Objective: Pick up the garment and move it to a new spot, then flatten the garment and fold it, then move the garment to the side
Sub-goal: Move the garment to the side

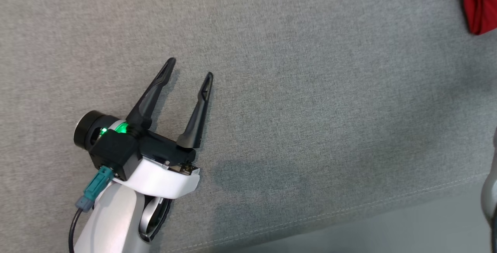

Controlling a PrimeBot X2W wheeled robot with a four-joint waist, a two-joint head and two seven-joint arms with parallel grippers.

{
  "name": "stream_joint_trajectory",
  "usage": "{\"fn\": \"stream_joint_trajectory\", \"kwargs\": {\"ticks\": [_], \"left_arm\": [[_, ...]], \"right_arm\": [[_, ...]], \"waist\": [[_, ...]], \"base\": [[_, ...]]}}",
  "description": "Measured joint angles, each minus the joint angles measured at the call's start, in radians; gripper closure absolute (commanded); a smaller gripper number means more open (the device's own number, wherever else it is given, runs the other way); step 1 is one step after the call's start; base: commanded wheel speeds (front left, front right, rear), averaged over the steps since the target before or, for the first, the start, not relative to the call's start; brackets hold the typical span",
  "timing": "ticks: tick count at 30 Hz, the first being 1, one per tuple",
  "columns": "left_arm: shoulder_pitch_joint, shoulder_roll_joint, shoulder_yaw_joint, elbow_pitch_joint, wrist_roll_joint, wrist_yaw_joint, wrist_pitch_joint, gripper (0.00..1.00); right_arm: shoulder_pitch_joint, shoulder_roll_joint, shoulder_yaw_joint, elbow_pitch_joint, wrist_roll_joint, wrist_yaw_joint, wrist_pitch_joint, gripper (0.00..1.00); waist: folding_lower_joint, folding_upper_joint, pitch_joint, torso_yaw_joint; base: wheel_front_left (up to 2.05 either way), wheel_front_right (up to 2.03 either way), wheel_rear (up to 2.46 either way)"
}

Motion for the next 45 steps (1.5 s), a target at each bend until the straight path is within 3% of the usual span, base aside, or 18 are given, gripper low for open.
{"fn": "stream_joint_trajectory", "kwargs": {"ticks": [7, 11, 17, 23, 30, 39, 45], "left_arm": [[0.046, -0.051, 0.064, 0.043, -0.021, 0.051, 0.0, 0.0], [0.104, -0.079, 0.113, 0.079, -0.048, 0.09, 0.0, 0.0], [0.17, -0.086, 0.151, 0.115, -0.066, 0.102, 0.003, 0.0], [0.221, -0.089, 0.178, 0.117, -0.065, 0.111, 0.004, 0.0], [0.298, -0.089, 0.184, 0.109, -0.066, 0.112, 0.004, 0.0], [0.349, -0.089, 0.175, 0.127, -0.028, 0.111, 0.004, 0.0], [0.381, -0.089, 0.147, 0.135, 0.004, 0.112, 0.004, 0.0]], "right_arm": [[0.157, 0.012, 0.265, -0.024, 0.138, 0.0, 0.0, 0.0], [0.294, 0.012, 0.509, -0.05, 0.288, 0.0, 0.0, 0.0], [0.481, 0.009, 0.793, -0.207, 0.415, 0.0, 0.0, 0.0], [0.649, -0.01, 0.981, -0.352, 0.543, 0.0, 0.0, 0.0], [0.835, -0.04, 1.085, -0.499, 0.577, 0.0, 0.0, 0.0], [1.073, -0.017, 1.121, -0.7, 0.618, 0.0, 0.0, 0.0], [1.21, -0.007, 1.104, -0.758, 0.602, 0.0, 0.0, 0.0]], "waist": [[0.0, 0.0, -0.12, 0.029], [0.0, 0.0, -0.218, 0.062], [0.0, 0.0, -0.33, 0.111], [0.0, 0.0, -0.433, 0.16], [0.0, 0.0, -0.542, 0.205], [0.0, 0.0, -0.625, 0.244], [0.0, 0.0, -0.648, 0.238]], "base": [[0.0, 0.0, 0.0], [0.0, 0.0, 0.0], [0.0, 0.0, 0.0], [0.0, 0.0, 0.0], [0.0, 0.0, 0.0], [0.0, 0.0, 0.0], [0.0, 0.0, 0.0]]}}
